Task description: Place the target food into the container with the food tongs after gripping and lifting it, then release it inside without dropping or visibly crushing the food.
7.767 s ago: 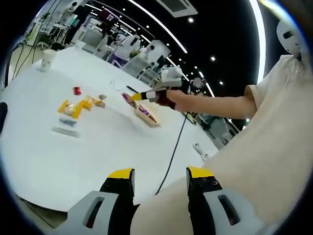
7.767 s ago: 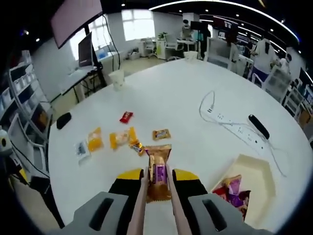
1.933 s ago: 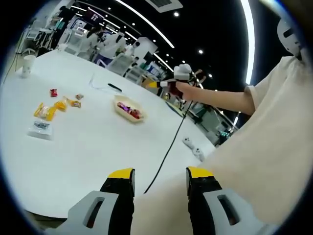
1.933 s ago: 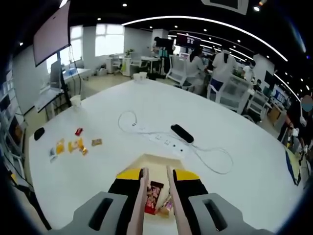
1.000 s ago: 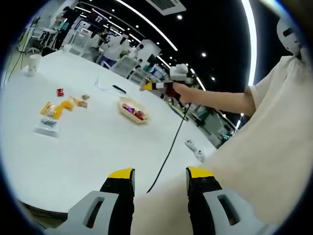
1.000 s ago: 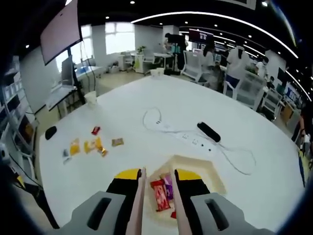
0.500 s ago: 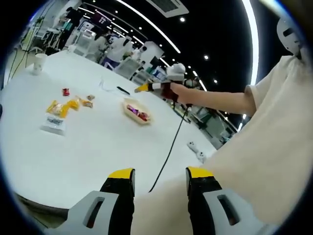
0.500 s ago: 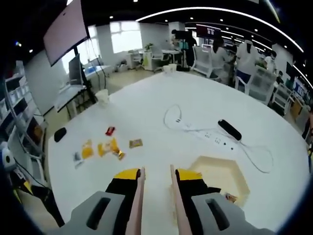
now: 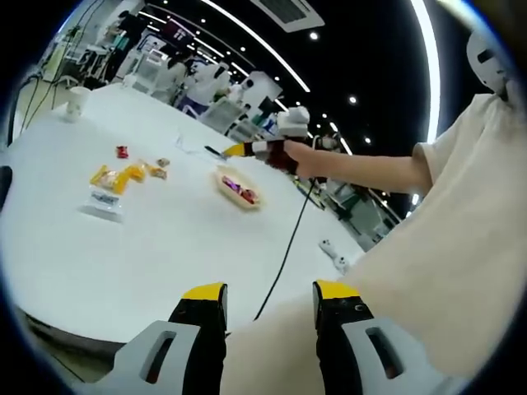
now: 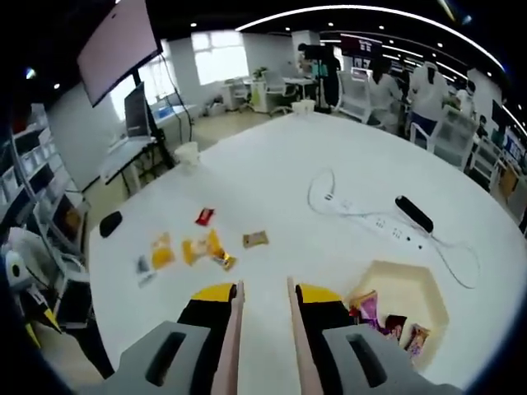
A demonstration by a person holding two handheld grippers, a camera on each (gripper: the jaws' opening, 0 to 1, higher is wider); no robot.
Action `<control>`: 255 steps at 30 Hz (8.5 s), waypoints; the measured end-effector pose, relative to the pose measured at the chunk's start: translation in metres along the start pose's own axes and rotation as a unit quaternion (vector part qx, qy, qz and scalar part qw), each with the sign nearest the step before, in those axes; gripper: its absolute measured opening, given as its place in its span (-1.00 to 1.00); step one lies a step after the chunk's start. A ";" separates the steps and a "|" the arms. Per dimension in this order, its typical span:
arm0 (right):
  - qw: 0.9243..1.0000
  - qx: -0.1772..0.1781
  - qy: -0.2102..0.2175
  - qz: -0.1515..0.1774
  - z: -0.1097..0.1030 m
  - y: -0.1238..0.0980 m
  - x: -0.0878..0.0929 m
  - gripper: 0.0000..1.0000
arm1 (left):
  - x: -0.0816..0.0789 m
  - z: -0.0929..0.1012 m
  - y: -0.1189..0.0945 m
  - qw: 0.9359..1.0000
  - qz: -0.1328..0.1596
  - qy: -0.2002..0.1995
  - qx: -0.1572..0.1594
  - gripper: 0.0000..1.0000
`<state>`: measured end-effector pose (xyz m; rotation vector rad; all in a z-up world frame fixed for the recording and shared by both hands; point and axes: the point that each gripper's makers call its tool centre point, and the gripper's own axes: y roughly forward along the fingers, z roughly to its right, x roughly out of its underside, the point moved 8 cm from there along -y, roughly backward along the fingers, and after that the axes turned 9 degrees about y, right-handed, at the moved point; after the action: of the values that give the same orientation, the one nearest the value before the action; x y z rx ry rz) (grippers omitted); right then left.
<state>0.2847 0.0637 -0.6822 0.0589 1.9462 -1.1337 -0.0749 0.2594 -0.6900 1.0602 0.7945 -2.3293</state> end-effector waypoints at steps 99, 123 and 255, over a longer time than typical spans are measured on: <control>0.983 -0.074 -0.138 -0.098 -0.107 0.154 -0.015 -0.40 | -0.006 -0.065 -0.030 0.996 0.016 -0.068 -0.054 -0.19; 0.958 -0.059 -0.255 -0.116 -0.123 0.170 -0.010 -0.40 | -0.003 -0.072 -0.033 0.994 0.023 -0.088 -0.060 -0.20; 0.984 -0.023 -0.177 -0.021 -0.068 0.060 -0.031 -0.57 | -0.013 -0.052 0.004 0.999 0.011 -0.040 0.009 -0.20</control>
<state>0.2860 0.1594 -0.6871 -0.1982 1.6595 -1.0471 -0.0379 0.2934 -0.7090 0.9725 0.7305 -2.3483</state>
